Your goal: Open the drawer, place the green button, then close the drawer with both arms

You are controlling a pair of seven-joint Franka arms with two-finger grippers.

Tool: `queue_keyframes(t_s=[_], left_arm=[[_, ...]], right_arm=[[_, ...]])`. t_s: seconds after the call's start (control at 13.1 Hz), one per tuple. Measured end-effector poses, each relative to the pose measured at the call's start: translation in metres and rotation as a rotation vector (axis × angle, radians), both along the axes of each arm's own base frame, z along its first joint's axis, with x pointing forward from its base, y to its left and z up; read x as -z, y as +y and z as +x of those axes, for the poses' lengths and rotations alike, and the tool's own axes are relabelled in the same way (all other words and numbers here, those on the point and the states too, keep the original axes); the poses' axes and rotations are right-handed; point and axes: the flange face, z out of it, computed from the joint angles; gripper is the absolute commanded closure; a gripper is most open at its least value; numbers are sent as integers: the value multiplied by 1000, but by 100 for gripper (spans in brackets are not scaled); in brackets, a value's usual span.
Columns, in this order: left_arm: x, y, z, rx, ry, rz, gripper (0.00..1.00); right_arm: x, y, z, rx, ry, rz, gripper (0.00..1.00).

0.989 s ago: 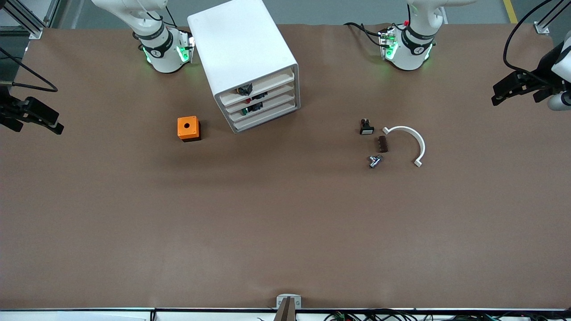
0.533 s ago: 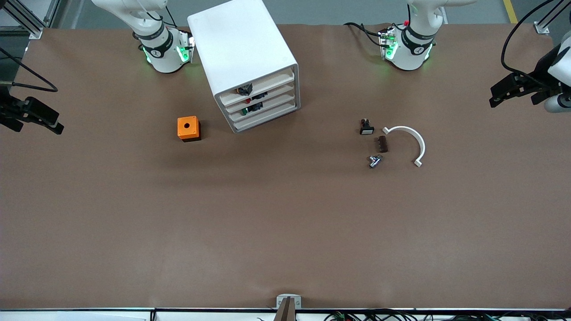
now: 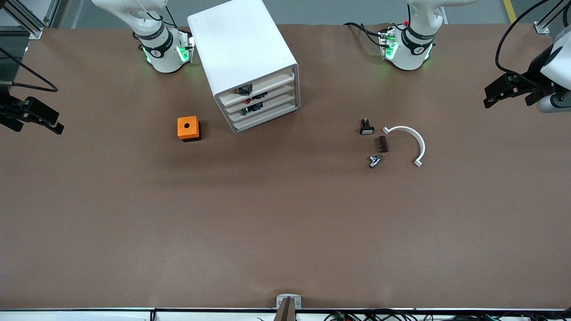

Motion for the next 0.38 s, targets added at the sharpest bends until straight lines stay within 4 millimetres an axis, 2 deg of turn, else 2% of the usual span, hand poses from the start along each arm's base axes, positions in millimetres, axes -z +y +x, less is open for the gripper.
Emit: queue_keyframes(t_s=[0.38], left_arm=[[6, -4, 5, 7, -7, -1, 0]], right_arm=[[0, 0, 0, 0, 1, 0, 0]])
